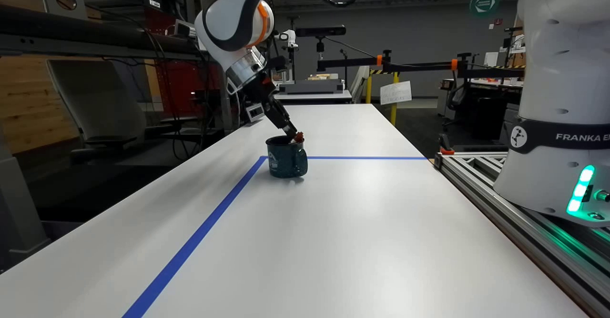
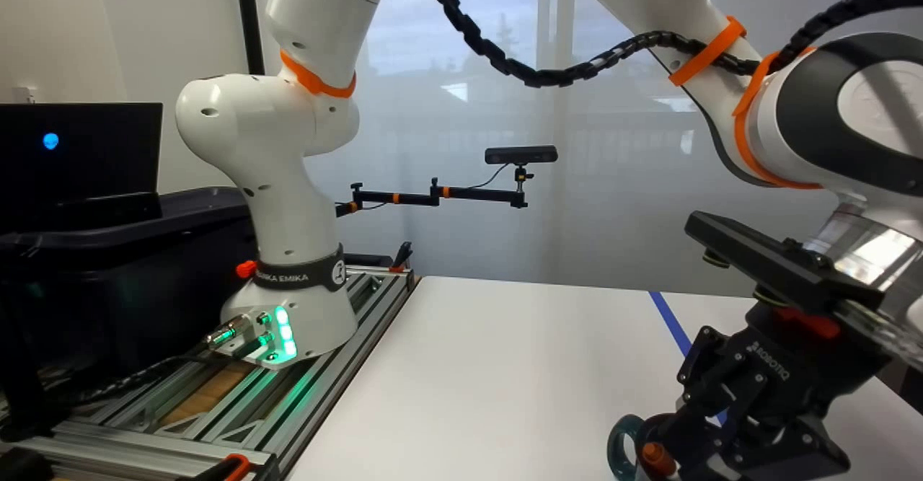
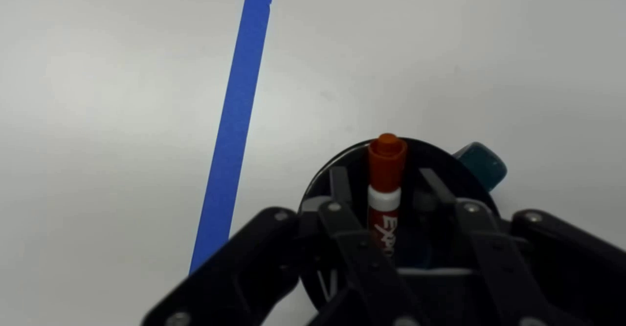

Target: Remove the marker from the mug

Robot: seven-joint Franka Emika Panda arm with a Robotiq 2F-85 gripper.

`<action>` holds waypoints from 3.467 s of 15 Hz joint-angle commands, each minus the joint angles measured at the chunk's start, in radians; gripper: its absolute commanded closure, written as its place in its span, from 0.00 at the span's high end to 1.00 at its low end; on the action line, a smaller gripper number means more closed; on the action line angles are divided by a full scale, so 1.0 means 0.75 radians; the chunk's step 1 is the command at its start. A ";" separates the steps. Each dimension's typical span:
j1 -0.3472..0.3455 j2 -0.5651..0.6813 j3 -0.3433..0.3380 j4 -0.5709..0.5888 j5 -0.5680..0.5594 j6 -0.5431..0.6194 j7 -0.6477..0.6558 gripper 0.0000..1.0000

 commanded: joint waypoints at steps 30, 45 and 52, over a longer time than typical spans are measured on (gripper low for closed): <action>0.128 -0.268 0.170 -0.035 -0.028 -0.261 -0.071 0.05; 0.167 0.051 0.242 -0.040 0.087 0.314 -0.012 0.05; 0.156 0.091 0.232 -0.020 0.092 0.174 -0.063 0.05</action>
